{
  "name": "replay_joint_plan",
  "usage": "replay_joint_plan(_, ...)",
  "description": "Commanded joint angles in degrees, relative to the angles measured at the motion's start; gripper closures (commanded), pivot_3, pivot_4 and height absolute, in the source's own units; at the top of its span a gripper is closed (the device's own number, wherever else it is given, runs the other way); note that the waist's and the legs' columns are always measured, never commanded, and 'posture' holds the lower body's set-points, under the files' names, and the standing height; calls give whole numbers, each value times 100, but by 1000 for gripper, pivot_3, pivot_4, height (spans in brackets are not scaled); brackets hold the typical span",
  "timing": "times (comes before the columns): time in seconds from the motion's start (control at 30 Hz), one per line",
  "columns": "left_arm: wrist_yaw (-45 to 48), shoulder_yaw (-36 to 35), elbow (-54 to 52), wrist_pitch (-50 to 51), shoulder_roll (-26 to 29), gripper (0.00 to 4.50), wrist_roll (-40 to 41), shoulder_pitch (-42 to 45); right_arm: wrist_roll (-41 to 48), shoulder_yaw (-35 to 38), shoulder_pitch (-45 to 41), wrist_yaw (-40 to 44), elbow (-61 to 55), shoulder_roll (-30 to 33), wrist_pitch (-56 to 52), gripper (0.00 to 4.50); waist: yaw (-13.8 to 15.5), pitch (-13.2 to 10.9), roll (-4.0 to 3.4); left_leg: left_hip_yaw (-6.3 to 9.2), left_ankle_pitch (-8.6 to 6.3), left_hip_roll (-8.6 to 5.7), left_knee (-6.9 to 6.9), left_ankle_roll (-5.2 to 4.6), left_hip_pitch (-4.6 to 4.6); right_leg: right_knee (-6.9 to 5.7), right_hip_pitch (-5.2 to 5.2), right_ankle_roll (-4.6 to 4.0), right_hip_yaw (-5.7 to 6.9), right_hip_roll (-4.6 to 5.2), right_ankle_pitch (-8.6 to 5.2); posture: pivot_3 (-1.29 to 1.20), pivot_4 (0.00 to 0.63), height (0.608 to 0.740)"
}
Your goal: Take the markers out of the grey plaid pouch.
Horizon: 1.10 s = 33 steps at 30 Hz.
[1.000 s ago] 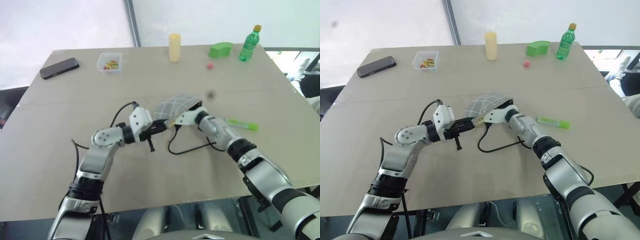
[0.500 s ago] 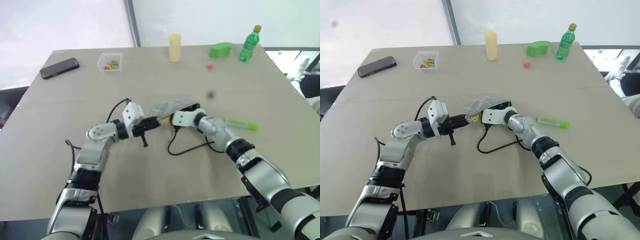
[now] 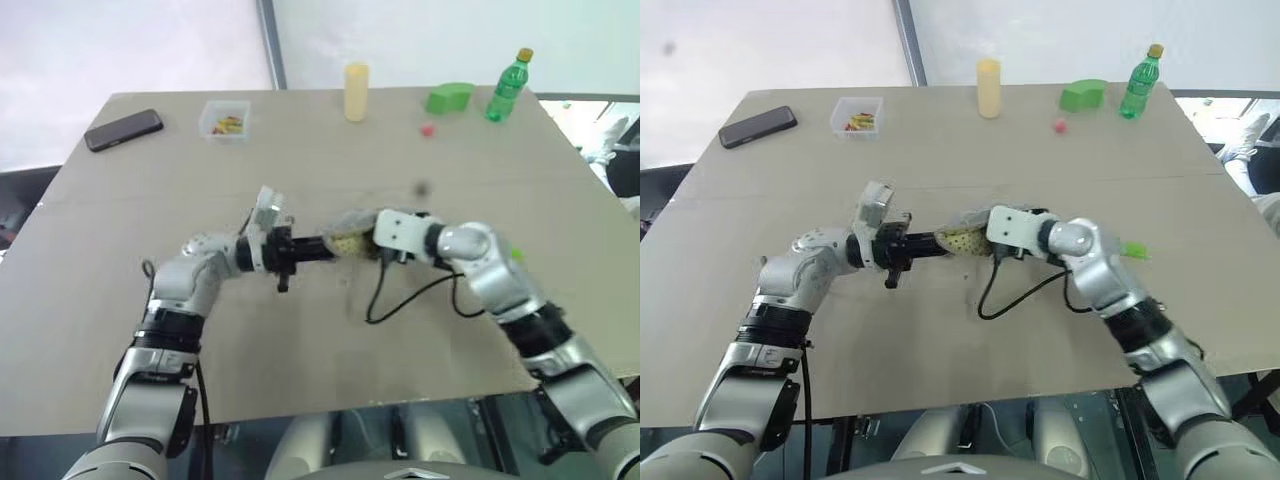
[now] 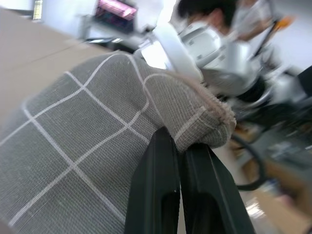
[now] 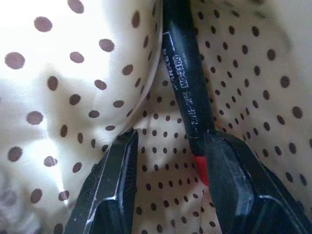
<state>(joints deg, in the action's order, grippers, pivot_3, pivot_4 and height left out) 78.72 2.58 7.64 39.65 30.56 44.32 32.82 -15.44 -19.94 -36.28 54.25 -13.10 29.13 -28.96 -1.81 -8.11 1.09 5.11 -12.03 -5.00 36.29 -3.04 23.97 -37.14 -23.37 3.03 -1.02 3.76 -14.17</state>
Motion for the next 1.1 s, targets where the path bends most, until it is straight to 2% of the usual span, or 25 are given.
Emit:
replay_joint_plan(0.03, -98, -357, -621, 969, 3, 4500, 911, 38, 411, 835, -22, 604, -1220, 772, -1303, 2328, 6, 0, 1, 3, -4, 1, 0, -6, -6, 1, 6, 0, -1, 2, 0, 0, 150, 740)
replay_joint_plan(0.2, -241, -116, -244, 652, -35, 4500, 356, -99, 801, 698, 70, 864, -1853, 1551, -1893, 2328, 27, 1, 3, 16, -15, 6, -1, -23, -22, 5, 24, 0, 6, 7, 0, 0, 150, 740)
replay_joint_plan(0.27, -303, 31, 218, 173, -95, 4500, -124, -129, 602, 283, 146, 733, -1665, 1753, -1769, 2328, 53, 2, 4, 14, -15, 6, -1, -23, -25, 7, 28, 0, 6, 12, 0, 0, 150, 740)
replay_joint_plan(0.4, -320, 310, 953, -485, -97, 4500, -873, -99, 691, -223, 50, 498, -1161, 1465, -1864, 2328, 116, 2, 7, 9, -13, 1, 1, -21, -18, 11, 25, -2, 4, 19, 1, 0, 150, 740)
replay_joint_plan(0.57, -305, 360, 1146, -624, -148, 4500, -1105, -69, 456, -789, -349, 120, -49, 1042, -1279, 2328, 117, 1, 8, 6, -3, -5, -2, -3, -10, 20, 19, -2, 0, 26, 1, 0, 150, 740)
replay_joint_plan(0.73, -432, 268, 1046, -417, -224, 4500, -1064, -70, 56, -1155, -801, -207, 1113, 685, -641, 2328, 105, 2, 9, 6, -3, -5, -1, -3, -15, 14, 20, -2, 1, 24, 1, 0, 150, 740)
replay_joint_plan(0.83, -596, 110, 1086, 134, -275, 4500, -835, 6, -148, -1304, -914, -134, 1455, 715, -398, 2328, 108, 2, 9, 6, -3, -5, -1, -3, -16, 9, 20, -2, 2, 22, 1, 0, 150, 740)
replay_joint_plan(0.93, -657, -177, 1094, 893, -300, 4500, -388, 118, 256, -1105, -919, 497, 999, 881, -760, 2328, 108, 2, 9, 7, -2, -7, 0, -3, -13, 10, 19, -1, 3, 22, 1, 0, 150, 740)
replay_joint_plan(1.1, -427, -561, 458, 2588, -210, 4500, 873, 143, 1117, -480, -793, 1654, -390, 1873, -1236, 2328, 118, -6, 5, 15, -7, -10, 1, -11, -2, 19, 17, 0, 10, 25, 1, 0, 150, 740)
